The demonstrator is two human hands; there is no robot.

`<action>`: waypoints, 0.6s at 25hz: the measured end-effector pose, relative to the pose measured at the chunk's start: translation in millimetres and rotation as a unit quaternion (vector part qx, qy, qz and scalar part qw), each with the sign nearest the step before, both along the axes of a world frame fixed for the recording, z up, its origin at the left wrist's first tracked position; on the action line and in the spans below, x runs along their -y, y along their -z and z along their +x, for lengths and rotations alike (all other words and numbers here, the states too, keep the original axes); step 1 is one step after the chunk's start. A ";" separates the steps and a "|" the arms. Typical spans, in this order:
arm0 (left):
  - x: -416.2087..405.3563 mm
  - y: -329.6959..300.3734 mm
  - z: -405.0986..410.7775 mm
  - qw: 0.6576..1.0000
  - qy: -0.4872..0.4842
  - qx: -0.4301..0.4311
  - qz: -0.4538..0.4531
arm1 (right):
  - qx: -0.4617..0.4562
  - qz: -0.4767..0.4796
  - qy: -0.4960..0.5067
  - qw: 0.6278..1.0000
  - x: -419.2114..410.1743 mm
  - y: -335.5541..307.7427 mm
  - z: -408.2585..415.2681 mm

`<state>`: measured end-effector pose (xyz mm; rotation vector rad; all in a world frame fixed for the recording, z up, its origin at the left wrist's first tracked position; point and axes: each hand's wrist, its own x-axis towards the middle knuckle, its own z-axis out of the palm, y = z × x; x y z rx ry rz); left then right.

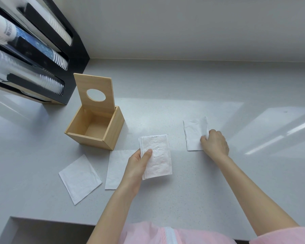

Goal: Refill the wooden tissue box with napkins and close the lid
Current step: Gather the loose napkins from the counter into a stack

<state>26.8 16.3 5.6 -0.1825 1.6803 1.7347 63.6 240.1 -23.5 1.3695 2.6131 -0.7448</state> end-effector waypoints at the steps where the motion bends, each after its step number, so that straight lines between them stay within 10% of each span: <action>1: -0.1 -0.2 -0.1 1.000 -0.001 -0.001 0.000 | -0.006 0.003 -0.003 1.000 0.8 -0.1 1.0; 15: 6.6 3.6 0.6 1.000 -0.016 -0.007 0.014 | -0.251 -0.213 0.005 0.944 38.6 -35.3 18.0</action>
